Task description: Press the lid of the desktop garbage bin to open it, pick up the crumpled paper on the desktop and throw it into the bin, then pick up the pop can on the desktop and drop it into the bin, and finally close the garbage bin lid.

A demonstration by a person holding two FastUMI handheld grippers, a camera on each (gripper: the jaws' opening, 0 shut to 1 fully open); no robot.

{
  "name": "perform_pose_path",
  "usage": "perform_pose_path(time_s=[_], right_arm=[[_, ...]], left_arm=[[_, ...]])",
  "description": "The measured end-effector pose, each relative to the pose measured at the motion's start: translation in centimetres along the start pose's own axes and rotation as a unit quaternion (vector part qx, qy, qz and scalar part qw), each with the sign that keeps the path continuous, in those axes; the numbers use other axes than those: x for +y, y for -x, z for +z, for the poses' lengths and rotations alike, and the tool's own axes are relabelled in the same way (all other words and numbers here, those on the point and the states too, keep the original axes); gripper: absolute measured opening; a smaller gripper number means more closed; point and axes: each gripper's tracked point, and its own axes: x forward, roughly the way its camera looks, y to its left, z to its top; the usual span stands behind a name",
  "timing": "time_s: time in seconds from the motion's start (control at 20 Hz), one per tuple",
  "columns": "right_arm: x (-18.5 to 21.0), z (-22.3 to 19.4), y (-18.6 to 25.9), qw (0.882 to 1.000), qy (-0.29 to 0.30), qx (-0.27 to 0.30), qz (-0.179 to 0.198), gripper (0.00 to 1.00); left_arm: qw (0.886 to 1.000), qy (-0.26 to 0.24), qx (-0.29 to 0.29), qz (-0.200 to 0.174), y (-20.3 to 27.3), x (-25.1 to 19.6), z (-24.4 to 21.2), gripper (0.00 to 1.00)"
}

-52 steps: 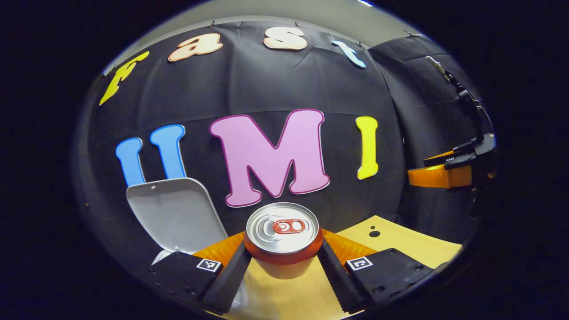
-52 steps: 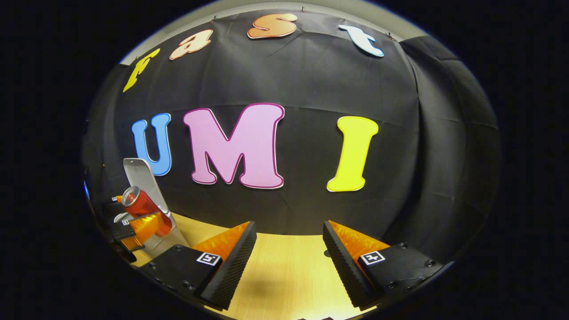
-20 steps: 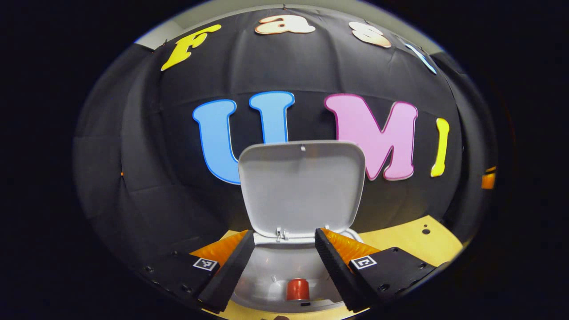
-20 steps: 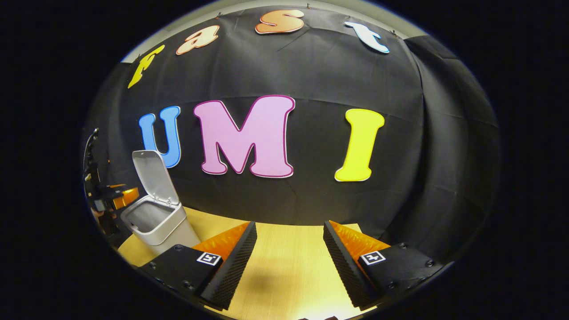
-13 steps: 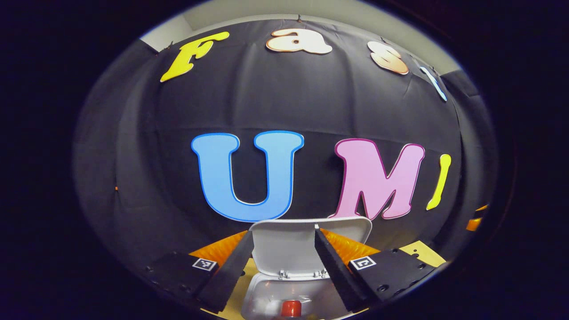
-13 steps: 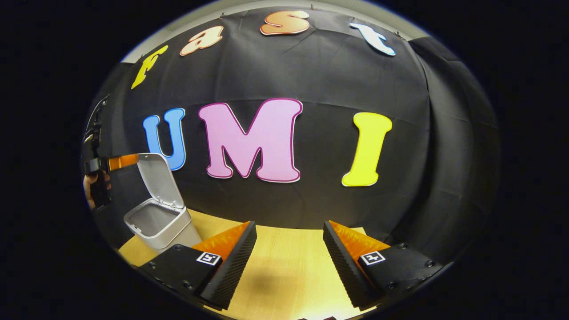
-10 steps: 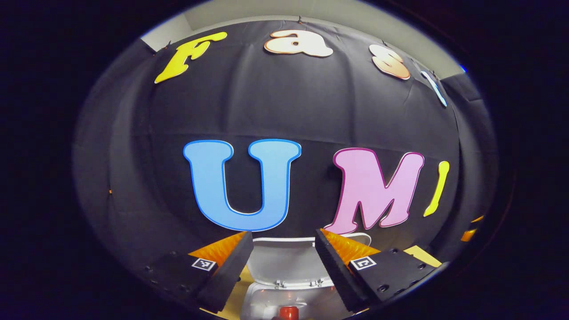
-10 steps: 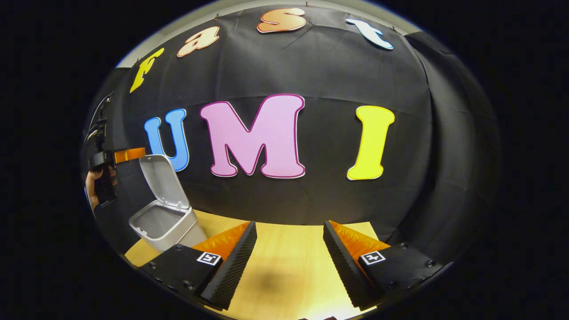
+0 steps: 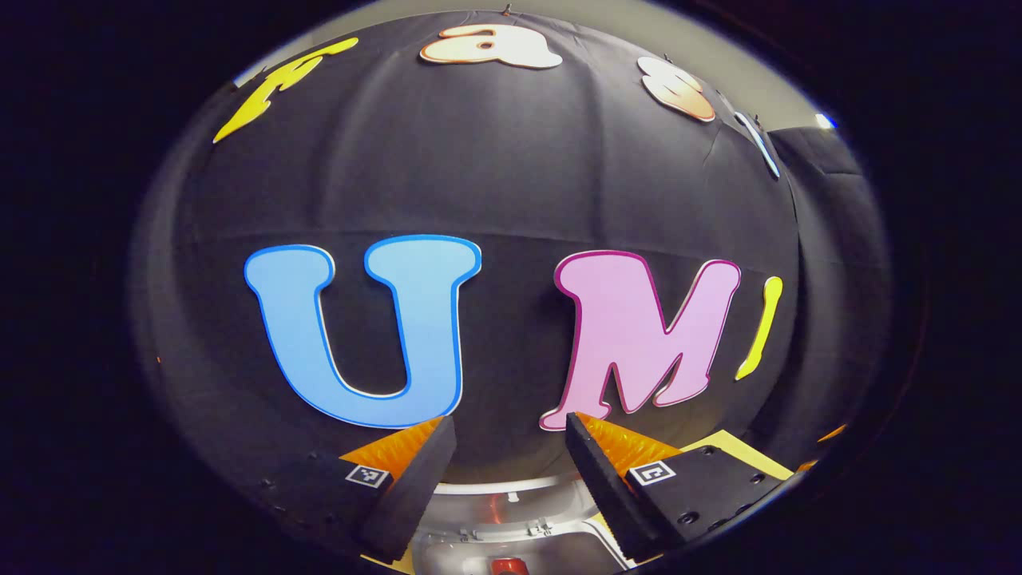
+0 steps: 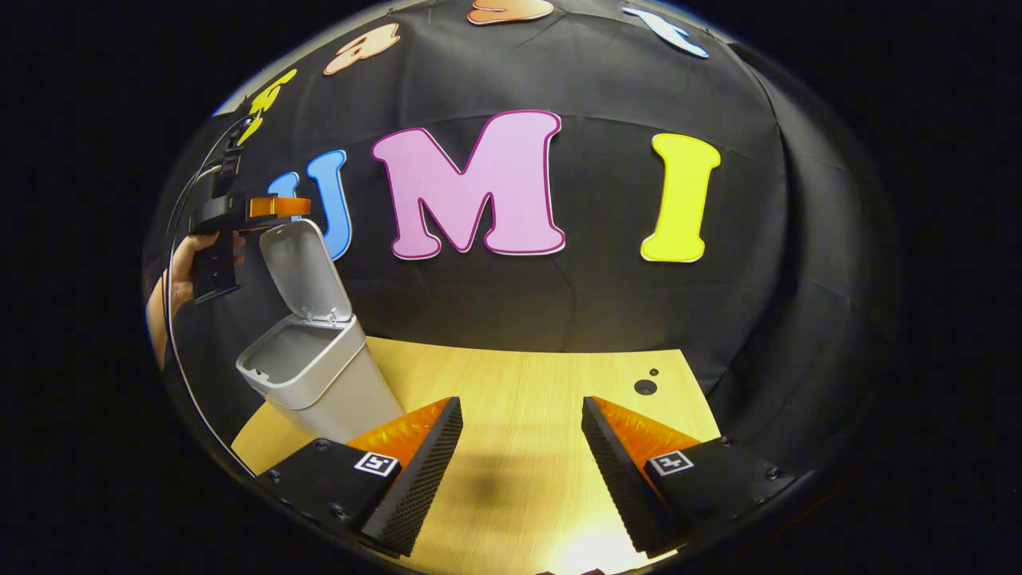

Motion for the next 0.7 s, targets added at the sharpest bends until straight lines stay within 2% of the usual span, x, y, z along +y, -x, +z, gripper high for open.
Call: perform_pose_path(time_s=[0.2,0.4,0.55,0.7], right_arm=[[0.2,-0.7,0.2,1.0,-0.019,-0.001,-0.003,0.96],[-0.1,-0.8,0.8,1.0,-0.004,-0.008,-0.014,0.96],[-0.3,-0.9,1.6,1.0,-0.003,-0.006,-0.019,0.96],[-0.3,-0.9,2.6,1.0,-0.003,-0.013,-0.028,0.96]], left_arm=[[0.999,-0.017,0.035,0.0,1.1,-0.3,-0.7,0.96],[0.998,-0.01,0.057,-0.011,4.2,-1.5,-2.2,0.96],[0.998,0.014,0.068,-0.008,7.1,-1.9,-4.6,0.95],[0.997,0.013,0.074,-0.007,9.8,-2.2,-7.7,0.96]])
